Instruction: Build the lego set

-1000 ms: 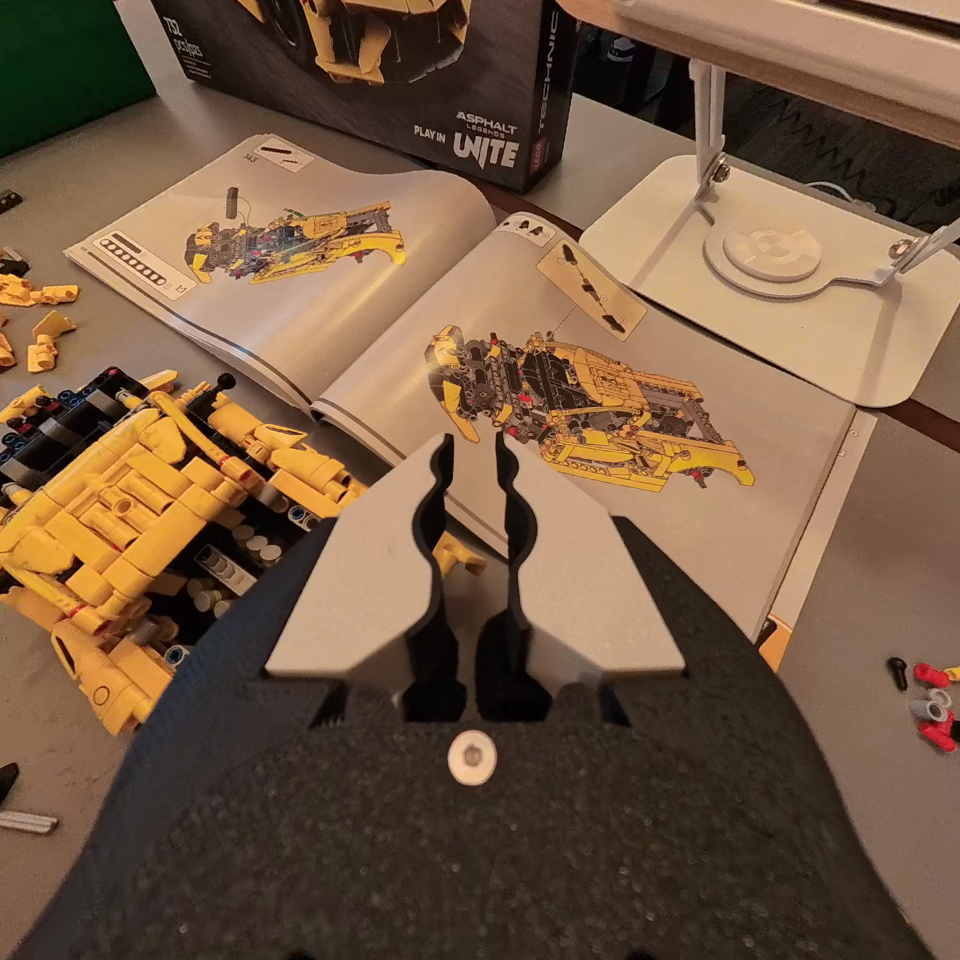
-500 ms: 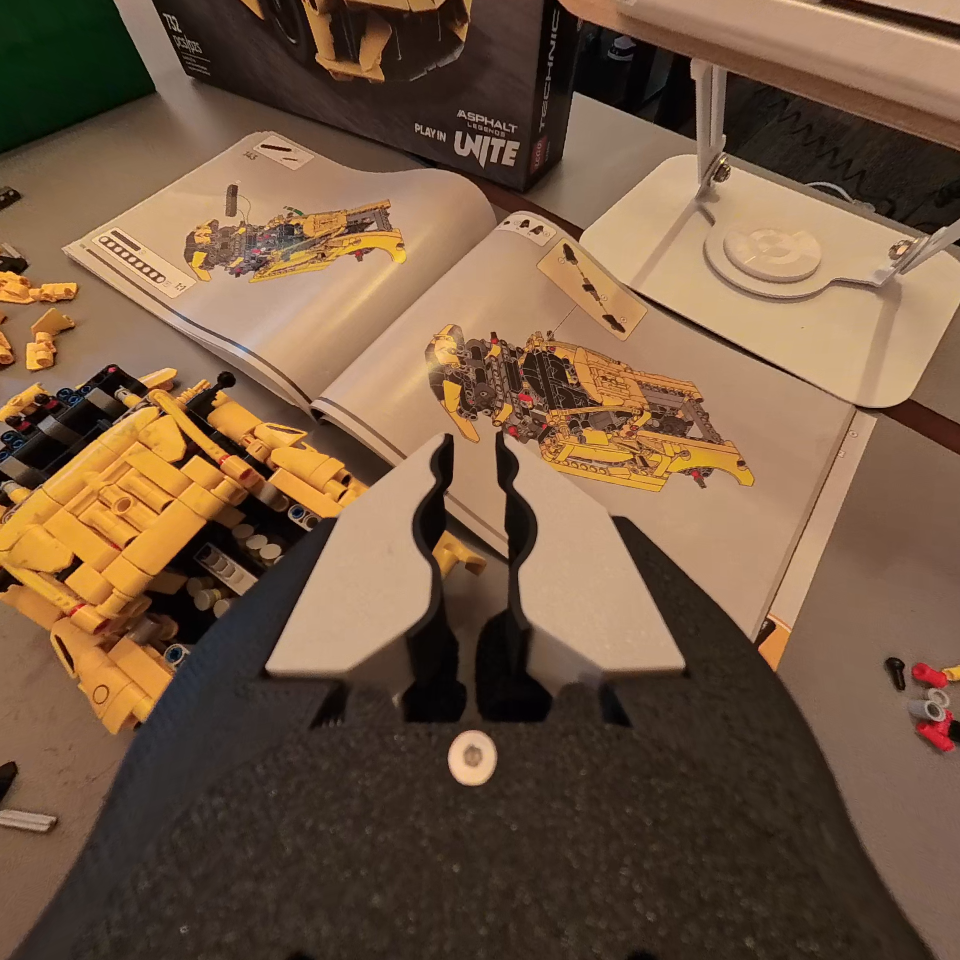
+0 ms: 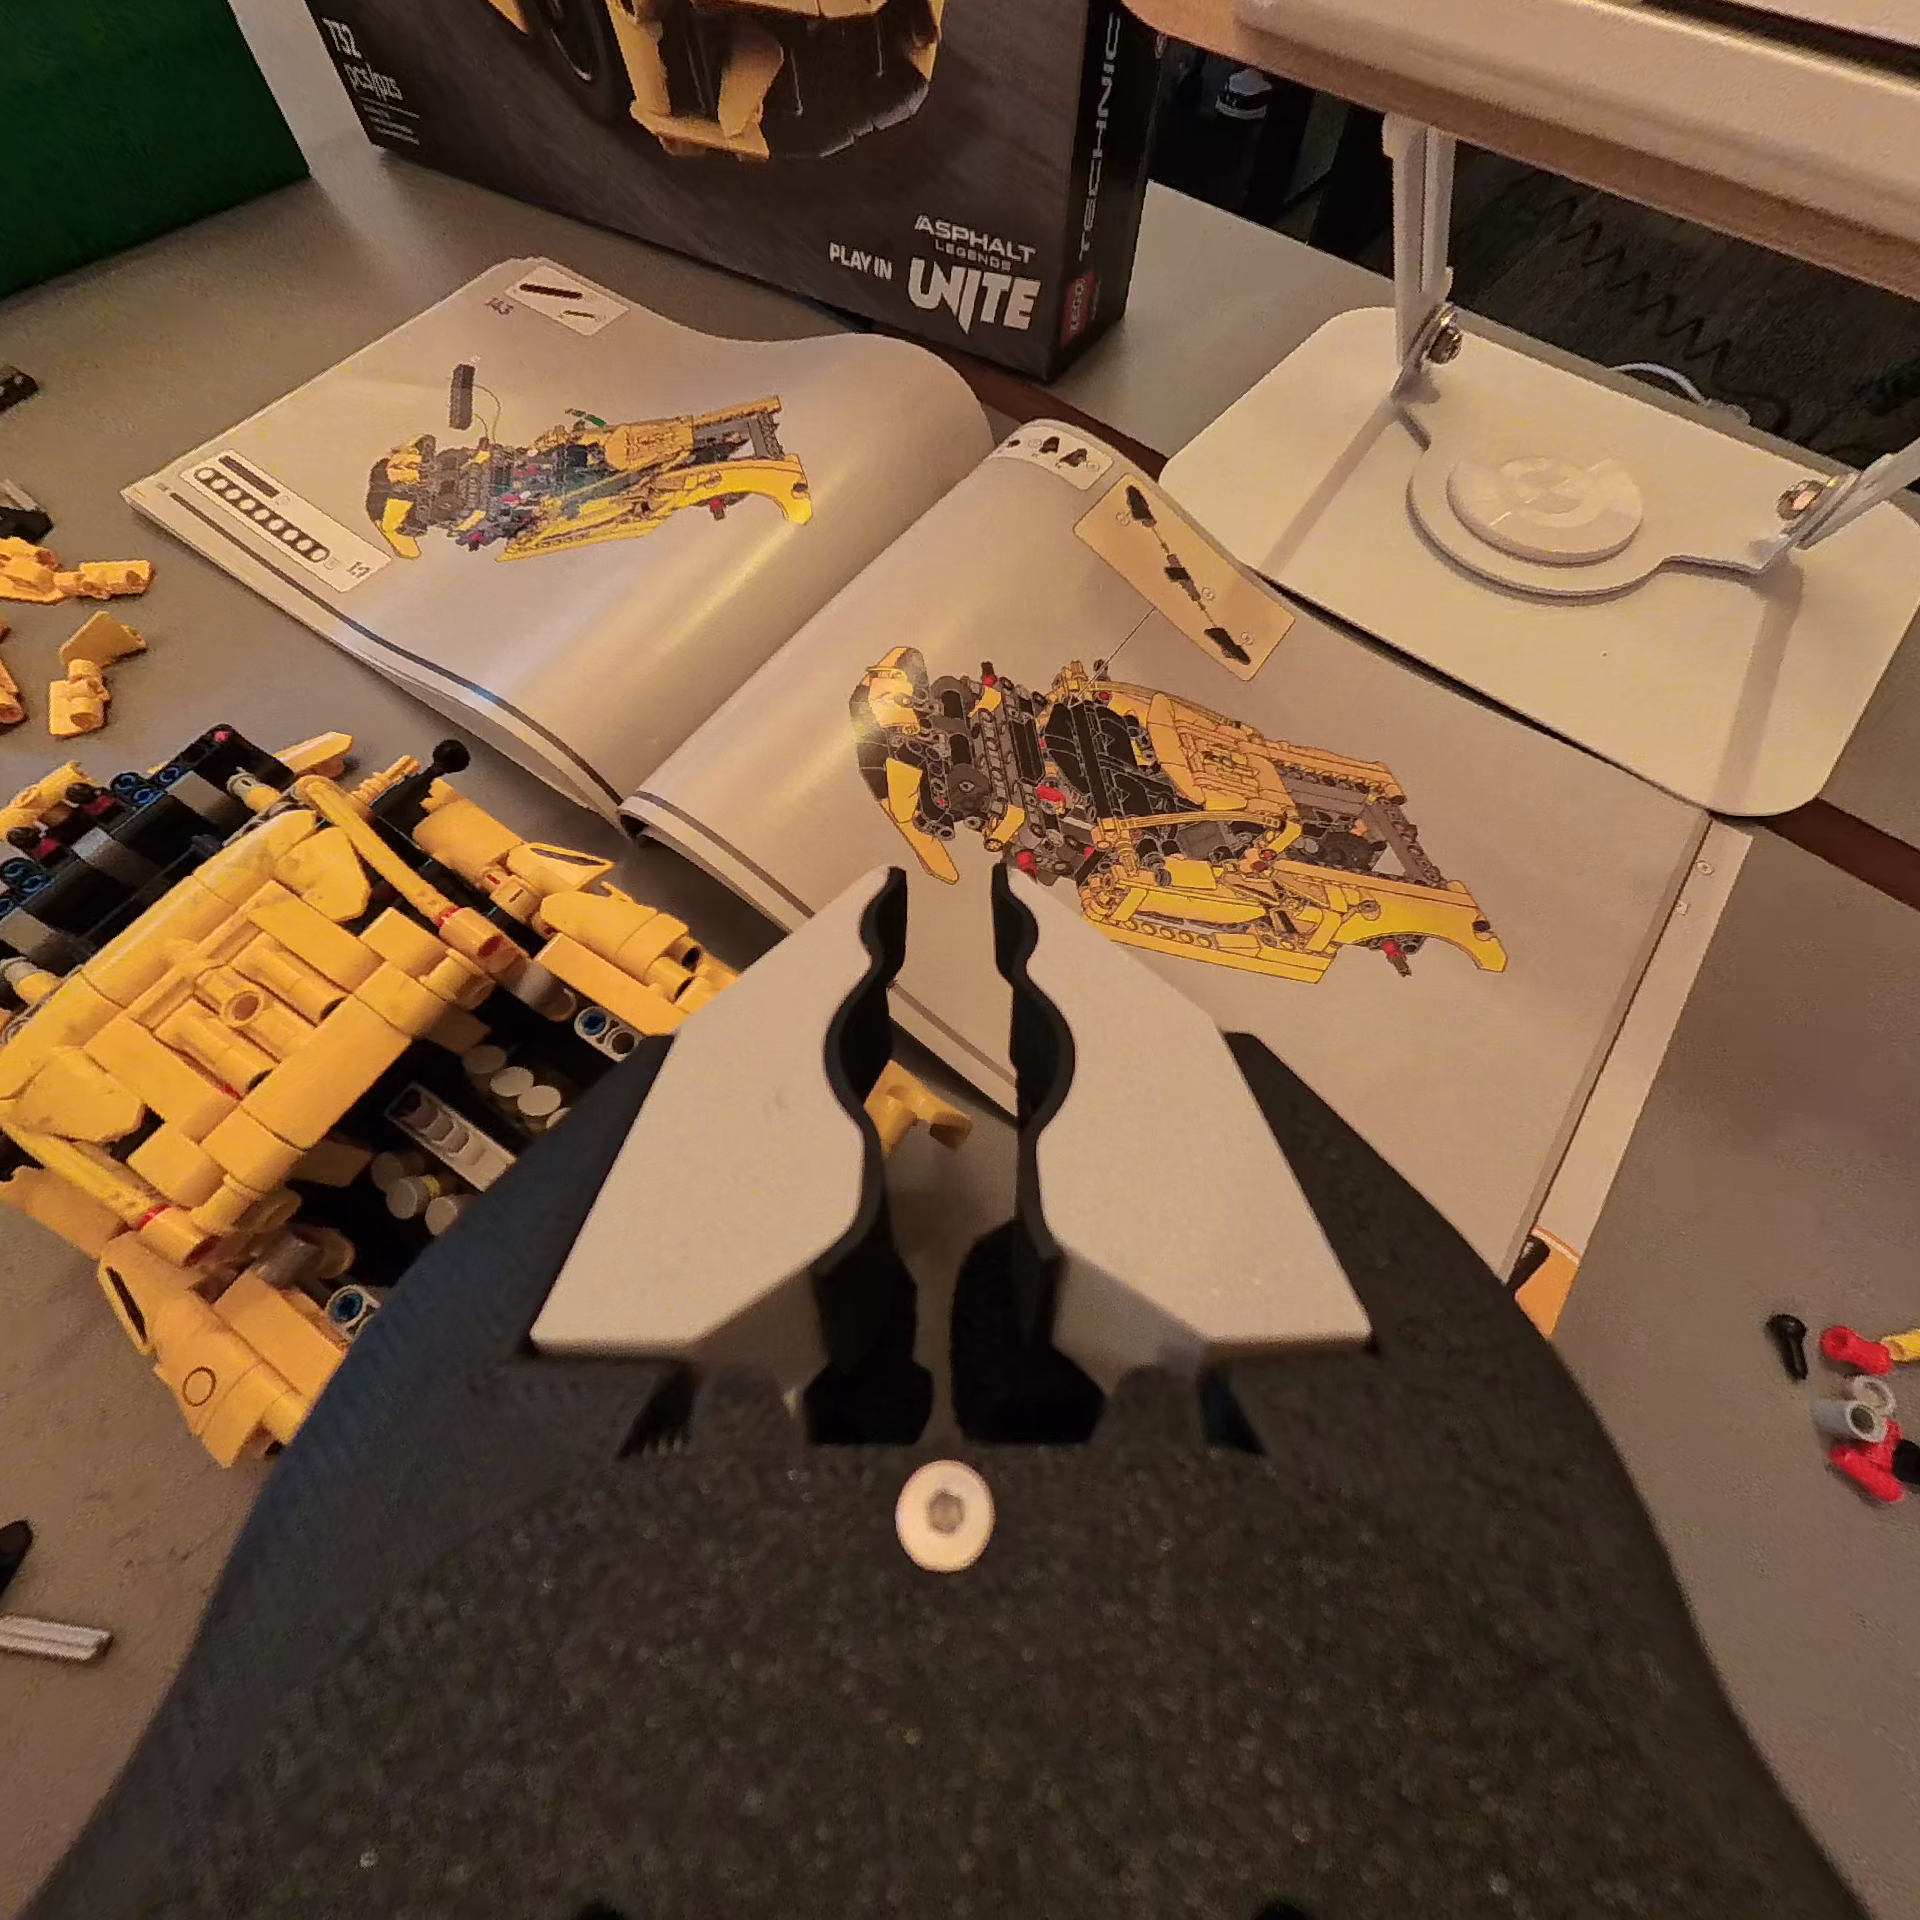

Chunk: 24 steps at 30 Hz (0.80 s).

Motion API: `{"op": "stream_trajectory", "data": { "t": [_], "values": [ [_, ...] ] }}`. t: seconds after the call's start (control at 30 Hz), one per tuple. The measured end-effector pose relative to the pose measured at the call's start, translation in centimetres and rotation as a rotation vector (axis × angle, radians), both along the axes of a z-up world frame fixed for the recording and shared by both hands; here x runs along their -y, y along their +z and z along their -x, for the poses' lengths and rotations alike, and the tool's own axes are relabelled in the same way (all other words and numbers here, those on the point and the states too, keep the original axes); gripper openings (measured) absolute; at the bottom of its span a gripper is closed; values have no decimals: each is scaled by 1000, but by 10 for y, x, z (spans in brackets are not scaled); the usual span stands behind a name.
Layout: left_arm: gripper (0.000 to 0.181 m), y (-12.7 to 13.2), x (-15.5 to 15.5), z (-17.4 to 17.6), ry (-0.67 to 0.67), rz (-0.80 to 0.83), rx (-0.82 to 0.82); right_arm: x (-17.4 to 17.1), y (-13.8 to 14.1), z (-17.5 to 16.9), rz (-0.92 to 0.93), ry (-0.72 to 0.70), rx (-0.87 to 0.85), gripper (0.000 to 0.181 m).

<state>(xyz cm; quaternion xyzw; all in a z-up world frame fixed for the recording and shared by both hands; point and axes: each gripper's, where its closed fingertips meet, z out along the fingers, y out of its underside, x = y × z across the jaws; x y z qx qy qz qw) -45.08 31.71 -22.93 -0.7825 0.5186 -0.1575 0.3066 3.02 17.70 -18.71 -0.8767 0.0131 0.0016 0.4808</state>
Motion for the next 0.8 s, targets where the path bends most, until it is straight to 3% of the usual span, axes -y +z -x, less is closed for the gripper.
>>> {"op": "stream_trajectory", "data": {
  "t": [0.37,0.53,0.8],
  "values": [
    [38,-18,-18,-8,67,-40,3,0,0,0,2,2,3,15],
    [6,-13,-33,5,134,-93,-10,0,-1,0,4,3,3,15],
    [0,-3,-42,29,194,-51,23,0,-2,1,9,5,6,15]
  ]
}}
